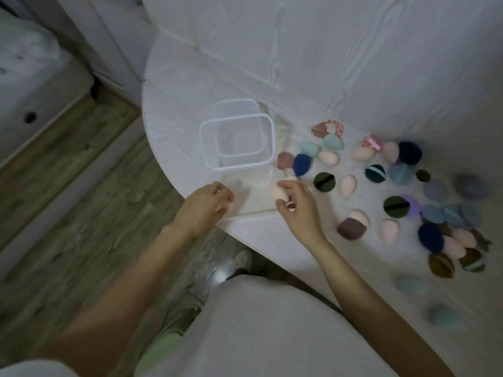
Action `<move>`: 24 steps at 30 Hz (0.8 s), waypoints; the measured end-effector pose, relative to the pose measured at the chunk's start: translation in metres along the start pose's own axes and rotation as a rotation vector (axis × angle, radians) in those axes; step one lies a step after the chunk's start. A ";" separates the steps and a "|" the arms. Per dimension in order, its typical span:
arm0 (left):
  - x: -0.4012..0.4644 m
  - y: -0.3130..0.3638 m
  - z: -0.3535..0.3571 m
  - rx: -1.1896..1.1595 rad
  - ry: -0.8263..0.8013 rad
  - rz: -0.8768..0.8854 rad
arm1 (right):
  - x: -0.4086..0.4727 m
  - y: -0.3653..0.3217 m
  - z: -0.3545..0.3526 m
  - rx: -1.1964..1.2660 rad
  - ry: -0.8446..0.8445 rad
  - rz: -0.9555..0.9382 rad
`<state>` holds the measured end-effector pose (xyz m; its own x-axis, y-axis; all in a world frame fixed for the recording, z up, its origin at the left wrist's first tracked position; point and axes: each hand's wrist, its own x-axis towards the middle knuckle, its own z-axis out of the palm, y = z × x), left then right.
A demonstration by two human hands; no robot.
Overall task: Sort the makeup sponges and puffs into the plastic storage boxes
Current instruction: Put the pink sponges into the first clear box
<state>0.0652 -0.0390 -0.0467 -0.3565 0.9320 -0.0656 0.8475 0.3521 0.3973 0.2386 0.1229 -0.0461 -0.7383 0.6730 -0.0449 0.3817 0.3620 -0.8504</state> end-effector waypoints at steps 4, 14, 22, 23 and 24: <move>0.000 -0.001 0.001 0.089 -0.024 0.026 | -0.001 0.001 0.009 -0.064 -0.034 -0.031; -0.018 -0.005 0.015 0.104 -0.129 -0.003 | 0.002 -0.015 0.020 -0.238 -0.038 -0.077; -0.013 -0.001 0.022 0.109 -0.010 0.023 | 0.027 -0.026 0.062 -0.749 -0.234 -0.053; -0.011 0.001 0.023 0.124 0.006 0.017 | 0.029 -0.025 0.064 -0.784 -0.226 -0.032; -0.010 0.002 0.023 0.140 0.021 0.014 | 0.031 -0.025 0.065 -0.805 -0.225 -0.018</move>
<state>0.0794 -0.0455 -0.0662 -0.3510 0.9354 -0.0414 0.8984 0.3489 0.2668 0.1703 0.0925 -0.0608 -0.8088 0.5489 -0.2111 0.5865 0.7792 -0.2211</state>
